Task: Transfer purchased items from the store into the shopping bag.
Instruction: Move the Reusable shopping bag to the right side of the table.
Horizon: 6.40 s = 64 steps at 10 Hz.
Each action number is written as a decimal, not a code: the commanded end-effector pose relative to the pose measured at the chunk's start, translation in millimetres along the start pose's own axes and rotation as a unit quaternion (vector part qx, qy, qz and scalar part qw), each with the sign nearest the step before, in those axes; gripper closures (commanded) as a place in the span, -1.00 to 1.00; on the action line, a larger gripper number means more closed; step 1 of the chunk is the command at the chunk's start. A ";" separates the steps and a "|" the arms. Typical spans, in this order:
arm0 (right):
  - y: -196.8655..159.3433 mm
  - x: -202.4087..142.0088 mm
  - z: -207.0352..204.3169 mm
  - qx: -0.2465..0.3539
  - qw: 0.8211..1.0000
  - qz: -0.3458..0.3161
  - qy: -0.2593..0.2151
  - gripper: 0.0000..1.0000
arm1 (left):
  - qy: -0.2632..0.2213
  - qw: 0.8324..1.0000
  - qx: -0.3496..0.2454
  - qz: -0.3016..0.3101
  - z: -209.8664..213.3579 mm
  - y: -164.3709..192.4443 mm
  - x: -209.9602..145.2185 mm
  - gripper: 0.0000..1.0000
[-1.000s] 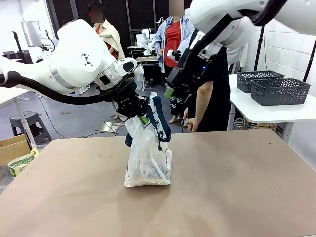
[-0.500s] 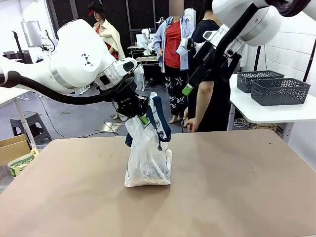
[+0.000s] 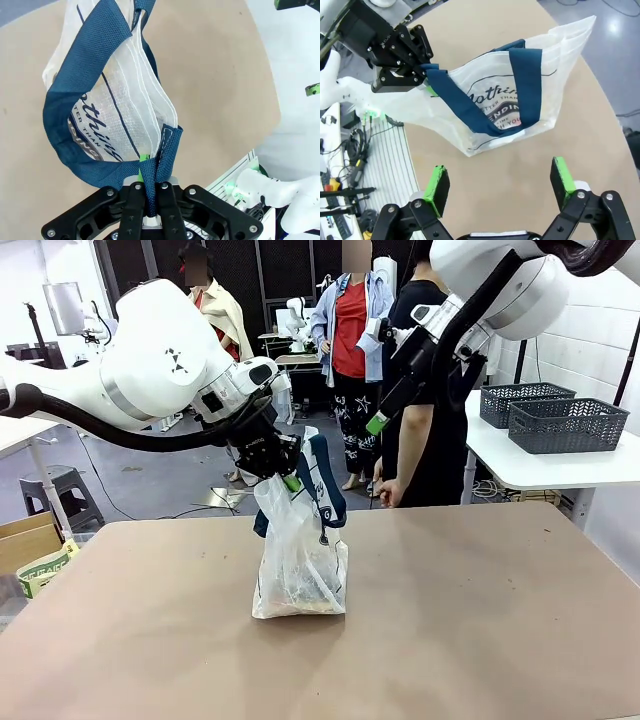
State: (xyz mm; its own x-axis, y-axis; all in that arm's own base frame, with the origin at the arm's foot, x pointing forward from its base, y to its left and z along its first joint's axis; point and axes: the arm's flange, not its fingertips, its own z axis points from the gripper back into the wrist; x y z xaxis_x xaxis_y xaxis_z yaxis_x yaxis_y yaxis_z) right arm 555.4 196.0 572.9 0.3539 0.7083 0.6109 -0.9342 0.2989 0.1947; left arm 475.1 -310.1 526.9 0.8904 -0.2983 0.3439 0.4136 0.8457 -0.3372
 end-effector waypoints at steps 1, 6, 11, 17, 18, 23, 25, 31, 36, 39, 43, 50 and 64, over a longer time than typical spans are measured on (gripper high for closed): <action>0.9 1.1 2.5 0.001 1.000 -0.002 0.010 -1.00 | -0.001 1.000 -0.004 0.004 1.9 0.3 0.0 1.00; 0.9 1.1 2.5 0.001 1.000 -0.002 0.010 -1.00 | 0.069 0.994 0.090 0.006 10.0 -10.9 32.8 1.00; 0.9 1.1 2.5 0.001 1.000 -0.002 0.010 -1.00 | 0.124 0.986 0.111 0.020 35.2 5.6 80.0 1.00; 0.9 1.1 2.5 0.001 1.000 -0.002 0.010 -1.00 | 0.093 0.984 0.149 0.039 94.9 52.8 102.9 1.00; 0.9 1.1 2.5 0.001 1.000 -0.002 0.010 -1.00 | 0.090 0.983 0.152 0.042 106.8 58.2 103.3 1.00; 0.9 1.1 2.5 0.001 1.000 -0.002 0.010 -1.00 | 0.074 0.976 0.190 0.075 143.4 92.7 103.6 1.00; 0.9 1.1 2.5 0.001 1.000 -0.002 0.010 -1.00 | 0.071 0.977 0.181 0.091 157.0 105.6 99.9 1.00; 0.9 1.1 2.5 0.001 1.000 -0.002 0.010 -1.00 | 0.075 0.976 0.183 0.089 144.6 113.0 99.0 1.00; 0.9 1.1 2.5 0.001 1.000 -0.002 0.010 -1.00 | 0.067 0.975 0.184 0.103 167.8 156.2 82.1 1.00; 0.9 1.1 2.5 0.001 1.000 -0.002 0.010 -1.00 | 0.044 0.979 0.163 0.119 203.4 207.7 54.1 1.00; 0.9 1.1 2.5 0.001 1.000 -0.002 0.010 -1.00 | 0.026 0.979 0.173 0.105 228.0 281.3 17.6 1.00; 0.9 1.1 2.5 0.001 1.000 -0.002 0.010 -1.00 | 0.017 0.979 0.191 0.072 220.6 348.4 -29.9 1.00; 0.9 1.1 2.5 0.001 1.000 -0.002 0.010 -1.00 | 0.065 0.976 0.185 0.096 196.2 368.7 -54.6 0.54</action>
State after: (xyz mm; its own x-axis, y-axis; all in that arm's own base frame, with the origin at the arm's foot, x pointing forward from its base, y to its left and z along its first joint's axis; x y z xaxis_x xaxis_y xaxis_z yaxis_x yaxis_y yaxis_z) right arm 555.0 195.5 573.8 0.3536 0.7093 0.6098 -0.9345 0.2961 0.1975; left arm 537.3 105.0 554.0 0.9708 -0.1607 0.1779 0.1693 0.9850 -0.0343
